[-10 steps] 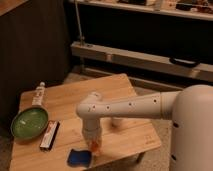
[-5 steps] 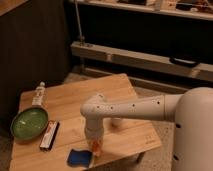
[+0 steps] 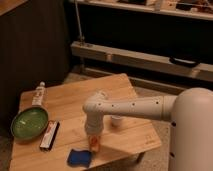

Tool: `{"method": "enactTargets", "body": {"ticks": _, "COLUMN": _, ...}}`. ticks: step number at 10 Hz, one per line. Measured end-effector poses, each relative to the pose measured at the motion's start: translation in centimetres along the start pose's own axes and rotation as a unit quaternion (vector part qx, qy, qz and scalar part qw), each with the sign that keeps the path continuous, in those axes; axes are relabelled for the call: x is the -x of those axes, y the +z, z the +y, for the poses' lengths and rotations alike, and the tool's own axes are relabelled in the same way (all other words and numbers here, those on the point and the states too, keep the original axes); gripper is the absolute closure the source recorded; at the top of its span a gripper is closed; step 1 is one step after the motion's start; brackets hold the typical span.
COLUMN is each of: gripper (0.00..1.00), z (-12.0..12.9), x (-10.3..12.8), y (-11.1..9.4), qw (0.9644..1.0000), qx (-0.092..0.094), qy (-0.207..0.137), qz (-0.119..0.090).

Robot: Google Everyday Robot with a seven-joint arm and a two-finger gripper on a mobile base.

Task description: Drag the pepper across the table

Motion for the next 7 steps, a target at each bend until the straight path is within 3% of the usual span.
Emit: {"method": "enactTargets", "body": {"ticks": 7, "gripper": 0.90, "z": -0.3, "x": -4.6, "y": -0.2, "qw": 0.9997, "qx": 0.005, "qy": -0.020, "qz": 0.010}}
